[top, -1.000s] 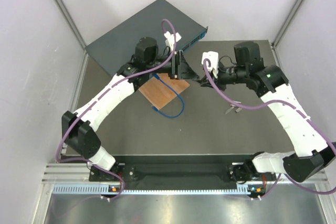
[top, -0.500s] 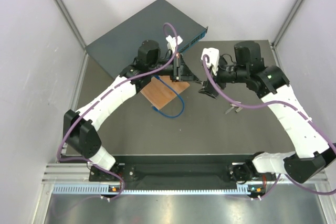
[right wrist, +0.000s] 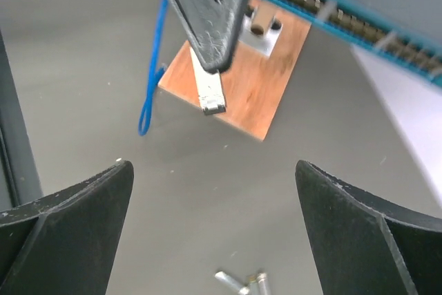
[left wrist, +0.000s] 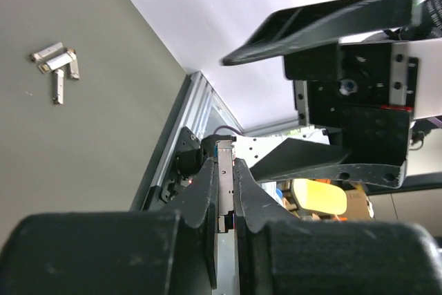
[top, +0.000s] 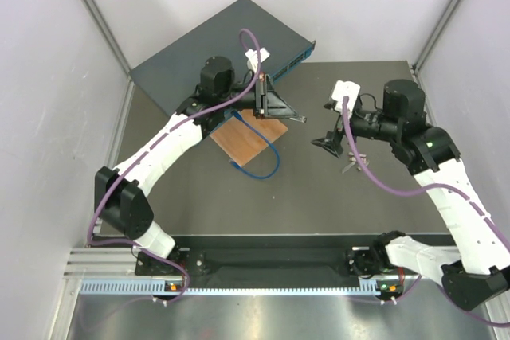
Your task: Insert the plug into the switch port
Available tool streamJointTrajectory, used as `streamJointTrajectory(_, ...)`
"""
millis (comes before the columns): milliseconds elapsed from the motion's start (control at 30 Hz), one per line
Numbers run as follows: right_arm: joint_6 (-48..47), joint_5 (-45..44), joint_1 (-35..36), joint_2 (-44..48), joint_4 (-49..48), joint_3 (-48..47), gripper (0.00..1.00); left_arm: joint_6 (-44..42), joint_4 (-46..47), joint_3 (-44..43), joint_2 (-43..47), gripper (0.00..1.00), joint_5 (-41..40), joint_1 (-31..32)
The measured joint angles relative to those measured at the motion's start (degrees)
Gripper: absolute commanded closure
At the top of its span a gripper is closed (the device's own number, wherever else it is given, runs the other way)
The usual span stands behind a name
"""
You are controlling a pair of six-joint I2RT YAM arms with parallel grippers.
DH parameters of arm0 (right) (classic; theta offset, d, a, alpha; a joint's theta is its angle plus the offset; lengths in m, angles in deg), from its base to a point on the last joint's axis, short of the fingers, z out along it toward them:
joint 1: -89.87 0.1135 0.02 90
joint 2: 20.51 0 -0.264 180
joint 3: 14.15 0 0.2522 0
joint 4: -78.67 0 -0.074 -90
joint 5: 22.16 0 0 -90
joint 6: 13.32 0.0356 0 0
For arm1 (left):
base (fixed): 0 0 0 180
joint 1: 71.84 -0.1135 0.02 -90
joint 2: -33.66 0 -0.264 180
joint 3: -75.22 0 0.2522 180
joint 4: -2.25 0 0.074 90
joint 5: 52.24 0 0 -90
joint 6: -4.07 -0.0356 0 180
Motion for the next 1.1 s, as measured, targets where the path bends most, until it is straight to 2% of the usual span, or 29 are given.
streamJointTrajectory(100,-2.5,2.0,0.2,1.4,-1.6,0.1,0.0,0.1,-0.1,0.0,0.0,1.0,0.8,0.1)
streamJointTrajectory(167,-3.6,2.7,0.6,1.5,-2.9,0.0,0.17,0.0,-0.5,0.0,0.0,1.0,0.8,0.1)
streamJointTrajectory(233,-5.0,2.9,1.5,0.7,-3.1,-0.6,0.24,0.0,-0.9,0.0,0.0,1.0,0.8,0.3)
streamJointTrajectory(300,-6.8,2.5,2.9,-0.8,-3.4,-0.9,0.18,-0.1,-1.4,0.0,0.0,1.0,0.9,0.3)
streamJointTrajectory(333,-7.4,2.4,3.3,-1.4,-3.4,-0.9,0.06,-0.1,-1.6,0.0,0.0,1.0,0.9,0.4)
streamJointTrajectory(367,-8.2,2.2,3.9,-2.0,-3.4,-0.9,0.04,-0.1,-1.6,0.1,0.1,1.0,0.9,0.4)
streamJointTrajectory(433,-9.4,1.9,4.5,-2.7,-3.4,-0.9,0.03,-0.3,-1.8,0.6,0.5,1.0,1.1,0.6)
streamJointTrajectory(600,-10.5,1.8,4.9,-3.1,-3.8,-0.9,0.09,-0.5,-2.2,1.2,1.7,1.0,1.2,0.9)
streamJointTrajectory(667,-11.1,2.2,5.0,-3.1,-3.8,-0.9,0.0,-0.5,-2.2,1.3,2.0,1.0,1.2,1.0)
streamJointTrajectory(900,-13.4,0.3,7.0,-3.3,-3.5,-0.9,0.0,-0.3,-2.3,1.4,2.1,1.0,0.8,1.2)
streamJointTrajectory(933,-13.6,-0.3,7.3,-3.3,-3.5,-0.9,0.04,-0.3,-2.3,1.5,2.1,1.0,0.7,1.2)
streamJointTrajectory(967,-13.8,-0.9,7.7,-3.4,-3.5,-0.9,0.2,-0.2,-2.3,1.6,2.1,1.0,0.5,1.2)
streamJointTrajectory(1000,-14.3,-1.4,8.0,-3.5,-3.5,-0.9,0.28,-0.1,-2.4,1.7,2.1,1.0,0.3,1.2)
streamJointTrajectory(1033,-14.3,-1.9,8.3,-3.6,-3.4,-0.9,0.41,0.0,-2.4,1.8,2.1,1.0,0.1,1.2)
streamJointTrajectory(1100,-14.8,-2.5,8.7,-3.9,-3.4,-0.9,0.5,0.2,-2.6,2.1,2.1,1.0,-0.3,1.2)
